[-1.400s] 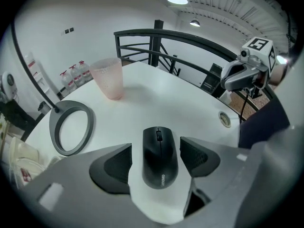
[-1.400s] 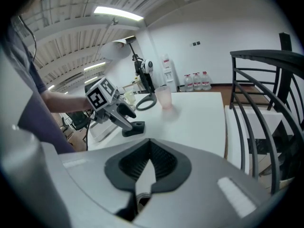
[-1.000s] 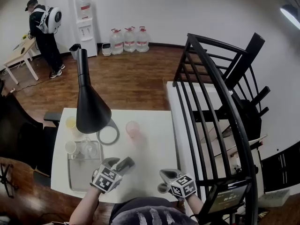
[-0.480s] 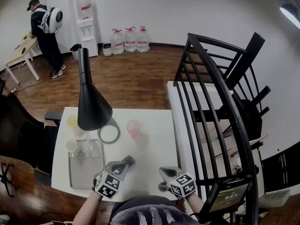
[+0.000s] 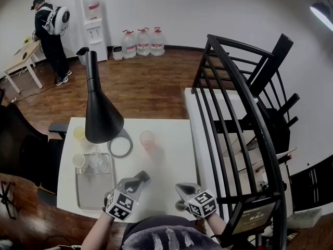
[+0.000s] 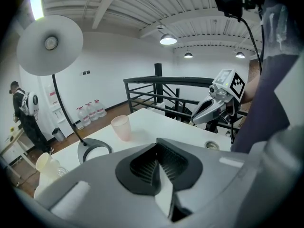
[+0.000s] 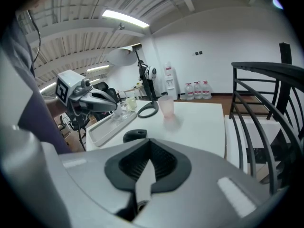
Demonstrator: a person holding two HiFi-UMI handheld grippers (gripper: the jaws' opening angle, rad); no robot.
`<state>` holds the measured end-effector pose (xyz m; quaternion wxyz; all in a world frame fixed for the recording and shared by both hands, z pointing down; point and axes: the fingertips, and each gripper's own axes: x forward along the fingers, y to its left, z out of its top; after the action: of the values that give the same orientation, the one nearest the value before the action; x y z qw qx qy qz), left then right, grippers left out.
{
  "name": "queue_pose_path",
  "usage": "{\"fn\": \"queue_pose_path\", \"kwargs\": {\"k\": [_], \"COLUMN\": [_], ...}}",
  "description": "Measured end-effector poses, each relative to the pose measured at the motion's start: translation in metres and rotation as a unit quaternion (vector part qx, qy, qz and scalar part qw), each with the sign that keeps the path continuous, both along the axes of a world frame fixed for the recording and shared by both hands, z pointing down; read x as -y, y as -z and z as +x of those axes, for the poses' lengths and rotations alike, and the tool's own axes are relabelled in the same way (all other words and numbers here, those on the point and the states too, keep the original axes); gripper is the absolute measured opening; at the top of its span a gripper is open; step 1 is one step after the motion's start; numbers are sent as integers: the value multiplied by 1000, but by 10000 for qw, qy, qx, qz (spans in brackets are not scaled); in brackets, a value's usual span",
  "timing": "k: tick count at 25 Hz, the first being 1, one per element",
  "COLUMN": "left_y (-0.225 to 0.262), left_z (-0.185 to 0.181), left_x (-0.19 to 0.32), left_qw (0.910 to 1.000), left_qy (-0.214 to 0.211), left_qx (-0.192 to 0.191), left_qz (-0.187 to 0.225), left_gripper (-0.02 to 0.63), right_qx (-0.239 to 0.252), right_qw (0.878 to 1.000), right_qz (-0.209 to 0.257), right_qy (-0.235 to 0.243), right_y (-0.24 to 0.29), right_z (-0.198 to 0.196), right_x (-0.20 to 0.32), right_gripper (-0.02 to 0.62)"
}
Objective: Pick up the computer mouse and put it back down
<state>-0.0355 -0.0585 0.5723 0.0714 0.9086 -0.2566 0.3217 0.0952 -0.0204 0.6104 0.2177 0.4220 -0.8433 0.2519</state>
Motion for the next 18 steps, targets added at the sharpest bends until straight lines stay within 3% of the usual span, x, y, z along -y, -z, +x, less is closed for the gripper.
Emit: {"fn": "queue_pose_path", "kwargs": {"k": [7, 18], "left_y": [-3, -4], "left_z": [2, 7], "left_x": [0, -3], "left_qw": [10000, 9999], "left_qy": [-28, -60], "left_qx": [19, 65], "left_qz": [-34, -77], "left_gripper": [15, 15], "right_qx": [68, 91], "right_qw": [9990, 9990], "right_qz": [271, 318], "right_qy": [-335, -291], "right_y": [6, 10], "right_z": [10, 8], "right_x": [9, 11], "right_gripper": [3, 3]}}
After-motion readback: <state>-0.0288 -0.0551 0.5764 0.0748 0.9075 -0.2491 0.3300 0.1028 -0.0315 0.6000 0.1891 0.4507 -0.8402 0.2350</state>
